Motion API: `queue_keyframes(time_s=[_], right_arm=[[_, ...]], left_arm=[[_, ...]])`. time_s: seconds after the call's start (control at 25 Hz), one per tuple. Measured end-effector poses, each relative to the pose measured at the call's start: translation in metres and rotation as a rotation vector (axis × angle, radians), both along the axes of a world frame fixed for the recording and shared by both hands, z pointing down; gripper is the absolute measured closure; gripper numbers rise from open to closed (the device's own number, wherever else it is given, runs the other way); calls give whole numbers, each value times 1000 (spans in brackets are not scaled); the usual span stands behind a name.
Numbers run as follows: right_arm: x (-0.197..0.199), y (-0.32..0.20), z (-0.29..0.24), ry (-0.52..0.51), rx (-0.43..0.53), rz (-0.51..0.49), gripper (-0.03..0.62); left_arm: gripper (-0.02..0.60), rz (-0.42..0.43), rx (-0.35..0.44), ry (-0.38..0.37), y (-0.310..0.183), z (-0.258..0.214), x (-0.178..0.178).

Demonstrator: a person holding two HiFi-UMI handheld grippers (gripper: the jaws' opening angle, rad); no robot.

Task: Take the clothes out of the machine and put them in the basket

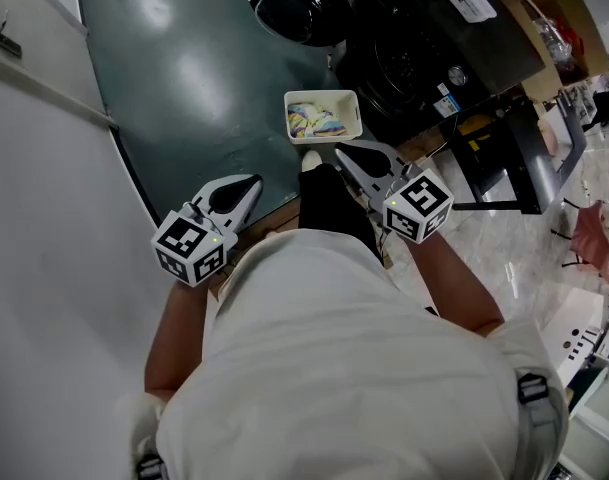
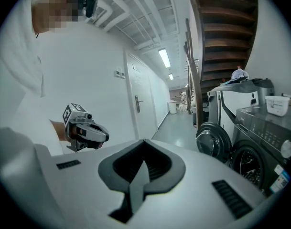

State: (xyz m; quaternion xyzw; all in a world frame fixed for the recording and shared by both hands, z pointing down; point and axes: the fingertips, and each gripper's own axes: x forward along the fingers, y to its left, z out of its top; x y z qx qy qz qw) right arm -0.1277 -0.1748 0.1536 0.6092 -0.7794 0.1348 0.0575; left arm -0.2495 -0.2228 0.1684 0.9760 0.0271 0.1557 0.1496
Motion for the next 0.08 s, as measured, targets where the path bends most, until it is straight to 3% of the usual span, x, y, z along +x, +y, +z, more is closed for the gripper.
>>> queue_keyframes(time_s=[0.08], right_arm=[[-1,-4,1,1,-1,-3,588]], left_arm=[[584,-5,-1,-1,-3,1,-2]])
